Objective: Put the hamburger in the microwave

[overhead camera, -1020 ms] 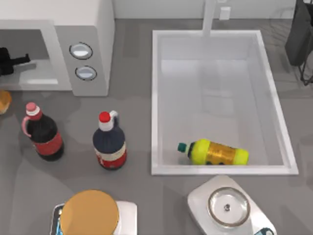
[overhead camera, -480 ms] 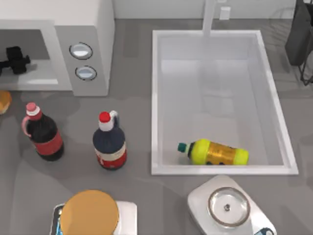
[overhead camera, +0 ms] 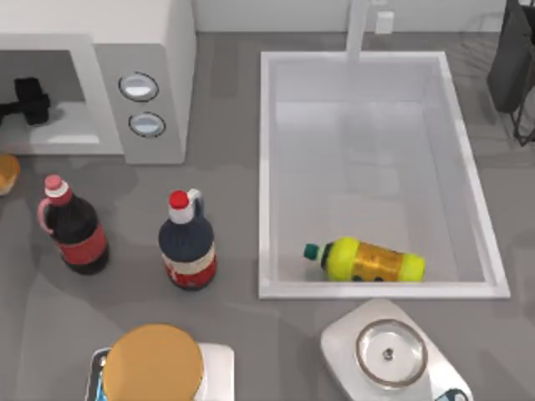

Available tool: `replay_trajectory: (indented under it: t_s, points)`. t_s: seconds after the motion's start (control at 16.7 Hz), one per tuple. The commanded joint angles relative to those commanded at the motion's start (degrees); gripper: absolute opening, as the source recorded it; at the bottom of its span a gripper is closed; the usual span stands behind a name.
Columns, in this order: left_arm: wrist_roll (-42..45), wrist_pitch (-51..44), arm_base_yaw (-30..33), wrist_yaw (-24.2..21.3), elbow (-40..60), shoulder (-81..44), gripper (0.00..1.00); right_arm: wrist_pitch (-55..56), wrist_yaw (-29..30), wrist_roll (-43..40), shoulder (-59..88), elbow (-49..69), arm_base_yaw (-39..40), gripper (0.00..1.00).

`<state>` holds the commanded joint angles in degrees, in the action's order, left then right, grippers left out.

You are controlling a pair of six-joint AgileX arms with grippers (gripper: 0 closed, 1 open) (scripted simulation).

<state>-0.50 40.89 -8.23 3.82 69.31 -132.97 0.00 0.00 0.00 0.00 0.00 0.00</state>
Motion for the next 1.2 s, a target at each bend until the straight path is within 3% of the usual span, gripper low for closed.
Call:
replay_trajectory:
  t_s: [0.36, 1.2]
  points:
    - [0.83, 7.76, -0.13, -0.7, -7.75, 5.93, 1.0, 0.0, 0.0, 0.0, 0.0, 0.0, 0.0, 1.0]
    - [3.45, 27.68, -5.64, -6.69, -45.36, 21.51, 1.0, 0.0, 0.0, 0.0, 0.0, 0.0, 0.0, 1.0]
